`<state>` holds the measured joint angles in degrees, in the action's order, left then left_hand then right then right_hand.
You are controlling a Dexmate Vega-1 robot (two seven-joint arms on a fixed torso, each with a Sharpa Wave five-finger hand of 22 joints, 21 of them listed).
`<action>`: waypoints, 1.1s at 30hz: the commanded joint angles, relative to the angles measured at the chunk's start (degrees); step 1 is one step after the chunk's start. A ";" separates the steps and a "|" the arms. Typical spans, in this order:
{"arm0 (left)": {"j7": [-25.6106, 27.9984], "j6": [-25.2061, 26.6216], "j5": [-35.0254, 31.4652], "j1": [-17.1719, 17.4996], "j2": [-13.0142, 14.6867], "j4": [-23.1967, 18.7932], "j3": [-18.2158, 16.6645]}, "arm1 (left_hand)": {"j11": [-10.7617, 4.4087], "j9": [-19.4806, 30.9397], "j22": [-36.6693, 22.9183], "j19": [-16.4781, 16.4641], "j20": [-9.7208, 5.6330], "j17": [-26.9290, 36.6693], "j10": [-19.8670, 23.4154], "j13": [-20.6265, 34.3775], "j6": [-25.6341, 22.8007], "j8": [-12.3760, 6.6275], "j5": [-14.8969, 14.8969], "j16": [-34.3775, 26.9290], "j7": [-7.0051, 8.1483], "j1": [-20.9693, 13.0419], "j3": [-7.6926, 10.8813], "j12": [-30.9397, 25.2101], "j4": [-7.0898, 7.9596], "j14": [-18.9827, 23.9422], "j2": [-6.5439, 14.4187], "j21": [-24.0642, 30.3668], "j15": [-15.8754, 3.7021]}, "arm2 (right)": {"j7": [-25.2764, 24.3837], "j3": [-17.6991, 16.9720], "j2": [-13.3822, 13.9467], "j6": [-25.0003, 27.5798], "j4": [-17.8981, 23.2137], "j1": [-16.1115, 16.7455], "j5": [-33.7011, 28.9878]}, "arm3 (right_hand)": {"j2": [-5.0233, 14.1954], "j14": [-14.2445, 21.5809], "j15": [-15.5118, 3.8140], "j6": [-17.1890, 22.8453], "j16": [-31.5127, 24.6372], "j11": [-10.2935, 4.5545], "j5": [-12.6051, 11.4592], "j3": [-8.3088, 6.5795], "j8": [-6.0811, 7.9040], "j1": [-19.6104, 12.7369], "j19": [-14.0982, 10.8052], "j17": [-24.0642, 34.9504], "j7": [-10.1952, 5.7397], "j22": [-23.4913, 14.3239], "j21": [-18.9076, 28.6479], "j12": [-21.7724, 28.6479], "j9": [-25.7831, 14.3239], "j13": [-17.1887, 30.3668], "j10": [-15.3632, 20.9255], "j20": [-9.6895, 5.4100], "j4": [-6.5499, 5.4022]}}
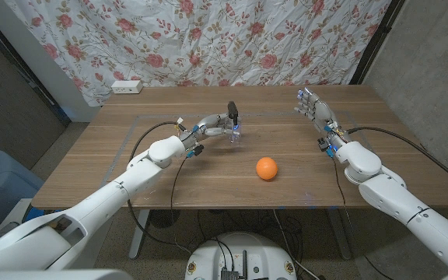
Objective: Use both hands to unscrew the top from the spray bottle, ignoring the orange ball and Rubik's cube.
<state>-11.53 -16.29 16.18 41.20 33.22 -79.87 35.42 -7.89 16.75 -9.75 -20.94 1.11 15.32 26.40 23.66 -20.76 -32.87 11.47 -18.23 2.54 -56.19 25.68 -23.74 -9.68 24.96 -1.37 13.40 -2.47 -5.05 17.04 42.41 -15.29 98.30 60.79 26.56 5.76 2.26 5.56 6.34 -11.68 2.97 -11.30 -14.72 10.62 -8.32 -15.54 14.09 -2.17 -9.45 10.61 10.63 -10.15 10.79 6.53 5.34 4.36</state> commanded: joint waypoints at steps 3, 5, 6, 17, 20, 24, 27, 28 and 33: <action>1.99 1.73 -1.08 -0.04 -0.30 -1.47 0.31 | 0.61 -0.08 -0.21 -2.16 0.05 0.32 0.03 0.47 0.03 -0.48 0.58 -0.68 -0.53 -0.46 -0.63 0.25 0.06 0.38 0.86 0.70 -5.67 | 0.84 -0.95 4.86 6.01 6.99 -1.22 -2.26 | 0.10 0.39 1.06 0.44 -0.64 0.54 -0.11 -0.48 0.29 -1.47 -0.34 -0.01 0.25 -0.16 0.24 0.79 -0.13 0.13 0.75 0.99 0.78; 2.60 2.12 -1.50 0.13 -0.23 -1.94 0.36 | 0.62 -0.12 -0.21 -2.39 0.02 0.38 0.07 0.54 0.08 -0.51 0.60 -0.76 -0.61 -0.56 -0.70 0.23 0.05 0.46 0.97 0.71 -5.62 | 0.39 -1.19 5.79 7.74 8.61 -1.25 -2.85 | 0.01 0.37 1.26 0.36 -0.62 0.70 -0.10 -0.55 0.27 -1.67 -0.21 -0.06 0.78 -0.16 0.18 0.87 -0.15 0.15 0.98 1.21 1.00; 2.87 2.35 -1.66 0.22 -0.19 -2.20 0.38 | 0.44 -0.15 -0.22 -2.40 -0.03 0.41 0.18 0.58 0.09 -0.53 0.61 -0.79 -0.63 -0.60 -0.75 0.18 0.04 0.46 1.02 0.67 -5.60 | 0.54 -1.29 6.26 8.24 9.19 -1.29 -3.00 | -0.08 0.30 1.40 0.19 -0.59 0.90 -0.08 -0.60 0.21 -1.81 -0.04 -0.10 1.03 -0.16 0.11 0.89 -0.16 0.17 1.05 1.47 1.17; 6.22 4.66 -2.90 1.68 -0.32 -4.66 0.47 | 0.72 -0.32 -0.25 -2.94 -0.39 0.72 0.36 0.88 0.08 -0.73 0.67 -1.20 -0.74 -0.84 -1.14 0.06 0.09 0.89 1.45 0.56 -5.50 | 0.82 -1.28 9.68 13.86 14.45 -2.21 -5.70 | -1.25 0.51 3.27 0.05 -0.66 2.52 0.17 -1.01 0.42 -3.45 0.40 -0.36 2.13 -0.17 0.00 0.79 -0.33 0.35 0.83 2.53 3.01; 7.05 5.31 -3.20 1.94 -0.60 -5.08 0.64 | 0.72 -0.36 -0.27 -3.04 -0.55 0.78 0.39 0.95 0.03 -0.81 0.67 -1.31 -0.88 -0.79 -1.30 0.03 0.14 1.05 1.50 0.52 -5.32 | 0.78 -1.14 10.43 15.20 15.57 -2.56 -6.69 | -1.33 0.19 3.61 0.06 -0.53 2.75 0.30 -1.46 0.58 -4.53 0.79 -0.42 2.32 -0.17 -0.11 0.56 -0.39 0.41 0.14 2.88 3.81; 7.50 6.72 -3.60 1.96 -0.52 -5.96 0.93 | 0.92 -0.44 -0.29 -3.13 -0.62 0.86 0.43 1.08 0.07 -0.88 0.67 -1.42 -0.98 -0.74 -1.57 0.00 0.19 1.14 1.59 0.43 -5.25 | 0.69 -1.18 11.12 15.78 16.65 -2.71 -7.93 | -1.41 0.00 3.96 0.29 -0.48 3.01 0.34 -2.10 0.83 -6.01 1.04 -0.50 2.66 -0.17 -0.13 0.54 -0.47 0.47 -0.19 3.26 4.76; 8.17 7.37 -3.84 2.11 -0.52 -6.55 0.92 | 1.08 -0.49 -0.30 -3.14 -0.61 0.94 0.40 1.16 0.29 -0.85 0.65 -1.50 -0.97 -0.55 -1.80 0.00 0.32 1.18 1.68 0.35 -5.15 | 0.28 -1.15 12.04 17.66 18.26 -2.91 -9.34 | -1.49 -0.05 4.30 0.63 -0.47 3.24 0.24 -2.49 1.05 -6.92 1.12 -0.54 2.89 -0.17 -0.11 0.50 -0.51 0.51 -0.47 3.50 5.26; 8.51 7.73 -4.11 2.14 -0.46 -6.86 0.95 | 1.03 -0.51 -0.30 -3.15 -0.63 0.96 0.40 1.19 0.22 -0.89 0.65 -1.53 -0.98 -0.48 -1.87 0.00 0.36 1.20 1.71 0.33 -5.23 | 0.11 -1.08 12.38 18.33 18.84 -3.01 -10.02 | -1.51 -0.06 4.30 0.73 -0.47 3.27 0.22 -2.55 1.10 -7.07 1.14 -0.54 2.95 -0.17 -0.12 0.51 -0.52 0.52 -0.47 3.53 5.33; 9.84 9.47 -5.04 2.17 -0.36 -8.18 1.08 | 1.05 -0.60 -0.32 -3.21 -0.57 1.04 0.49 1.33 0.27 -0.98 0.65 -1.67 -1.11 -0.40 -2.19 -0.06 0.37 1.37 1.79 0.21 -5.13 | -0.93 -0.89 13.65 24.13 22.55 -3.57 -11.92 | -1.88 -0.01 4.58 1.65 -0.53 3.48 -0.33 -3.41 1.60 -9.20 1.04 -0.63 3.69 -0.16 0.01 0.56 -0.64 0.58 -0.77 3.99 6.11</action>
<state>-4.35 -9.95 12.67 42.96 32.83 -85.63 36.18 -6.83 16.22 -9.85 -23.78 0.51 16.17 26.59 24.84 -20.37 -33.50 11.96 -19.53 1.91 -56.57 23.71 -23.50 -9.29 25.71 0.03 13.77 -2.77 -4.64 15.84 53.22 0.55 114.81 58.21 18.56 4.13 2.09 9.67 7.25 -12.14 6.26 -11.10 -17.82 11.66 -16.07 -14.20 13.30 1.24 -9.45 10.60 11.25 -10.55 11.09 6.13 8.73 9.97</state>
